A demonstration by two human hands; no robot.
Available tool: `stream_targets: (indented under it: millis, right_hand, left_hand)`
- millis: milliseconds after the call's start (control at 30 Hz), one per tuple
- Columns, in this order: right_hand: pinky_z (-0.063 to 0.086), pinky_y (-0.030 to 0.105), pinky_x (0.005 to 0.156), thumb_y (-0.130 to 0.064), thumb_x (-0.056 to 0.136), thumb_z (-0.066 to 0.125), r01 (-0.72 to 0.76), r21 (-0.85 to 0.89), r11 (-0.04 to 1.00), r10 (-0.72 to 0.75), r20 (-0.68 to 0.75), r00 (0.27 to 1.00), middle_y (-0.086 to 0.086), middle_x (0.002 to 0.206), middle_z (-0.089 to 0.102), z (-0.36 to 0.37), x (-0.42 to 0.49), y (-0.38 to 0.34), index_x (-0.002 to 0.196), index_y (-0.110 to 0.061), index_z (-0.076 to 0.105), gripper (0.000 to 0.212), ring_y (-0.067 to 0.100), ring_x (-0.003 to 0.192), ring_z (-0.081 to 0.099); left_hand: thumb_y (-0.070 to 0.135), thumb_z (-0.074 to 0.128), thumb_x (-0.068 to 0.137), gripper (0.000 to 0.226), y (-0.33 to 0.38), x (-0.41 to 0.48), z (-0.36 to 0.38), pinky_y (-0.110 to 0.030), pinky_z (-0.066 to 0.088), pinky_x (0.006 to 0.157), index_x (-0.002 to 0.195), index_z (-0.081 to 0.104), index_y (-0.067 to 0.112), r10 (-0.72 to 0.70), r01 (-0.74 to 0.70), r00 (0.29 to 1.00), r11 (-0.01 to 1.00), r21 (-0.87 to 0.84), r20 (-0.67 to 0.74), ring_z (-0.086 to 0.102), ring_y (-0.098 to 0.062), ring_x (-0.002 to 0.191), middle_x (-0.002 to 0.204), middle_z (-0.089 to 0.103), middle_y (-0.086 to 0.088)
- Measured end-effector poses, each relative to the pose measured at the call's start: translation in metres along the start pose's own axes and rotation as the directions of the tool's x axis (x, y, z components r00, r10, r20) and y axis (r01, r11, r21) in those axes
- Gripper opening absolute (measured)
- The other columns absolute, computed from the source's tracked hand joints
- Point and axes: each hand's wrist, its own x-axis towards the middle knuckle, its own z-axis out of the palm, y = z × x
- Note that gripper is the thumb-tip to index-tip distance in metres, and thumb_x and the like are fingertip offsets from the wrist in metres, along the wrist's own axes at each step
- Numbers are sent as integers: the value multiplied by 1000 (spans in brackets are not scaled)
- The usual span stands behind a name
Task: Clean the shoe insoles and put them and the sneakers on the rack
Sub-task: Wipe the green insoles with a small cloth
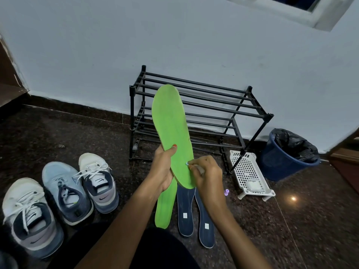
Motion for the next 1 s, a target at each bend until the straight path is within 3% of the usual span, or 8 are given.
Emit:
stream_targets:
  millis: [100,233,433,567,700,800,900,1000]
  right_hand:
    - [43,12,68,3,83,61,9,-1,1000,-9,61,998,1,85,52,4,-11,-2,87,-3,69,12,14,80,54]
    - [41,9,66,3,82,61,25,-4,1000,-24,123,992,1,84,53,2,-21,-2,86,-2,69,11,13,78,54]
    - [38,9,67,5,81,61,16,-53,998,-15,33,999,1,83,51,-1,-3,3,86,-1,69,11,17,80,54]
    - [39,14,66,4,81,61,48,-58,997,-45,47,998,2,82,51,3,-8,2,86,-2,69,11,20,79,54]
    - [44,22,68,1,82,62,54,-12,998,-52,130,990,3,83,54,2,-19,0,86,-4,70,10,19,80,55]
    - [46,26,68,-2,82,62,33,-27,999,-30,113,993,0,85,55,-3,-14,1,86,-7,70,10,18,83,56]
    - [40,13,71,-2,82,62,7,-48,999,-7,8,1000,-1,91,54,-7,-6,1,84,-9,70,11,13,86,52]
    - [37,2,69,3,81,62,-76,73,994,77,-10,997,-2,87,58,-8,-2,-3,84,-7,69,13,1,81,53]
  left_hand:
    - [5,44,97,22,2,1,-3,-36,52,77,116,55,6,20,-20,1000,1000,-11,-14,62,-26,91,106,64,-10]
    - [6,43,98,22,2,2,-4,-30,51,67,117,54,7,27,-27,1000,1000,-6,-8,62,-20,85,98,64,-5]
    - [5,44,97,24,1,0,-1,-42,50,87,119,53,4,-8,8,1000,1000,-14,0,60,-32,100,113,62,-15]
    - [5,44,97,19,2,1,-3,-35,52,76,113,54,7,14,-13,1000,999,-37,5,62,-23,86,101,64,-8]
    - [5,44,97,19,2,1,-3,-33,51,71,112,54,8,4,-3,1000,999,-49,11,62,-21,85,96,64,-5]
    - [5,45,97,20,2,1,-1,-33,51,72,115,54,6,-20,21,1000,998,-60,19,61,-22,85,97,64,-7]
    - [4,47,96,23,1,1,1,-35,52,77,118,53,4,-47,49,999,995,-84,27,62,-23,86,102,63,-10]
    - [-2,49,92,29,2,-1,1,-33,52,76,120,53,1,-46,50,998,992,-115,43,62,-22,84,101,64,-11]
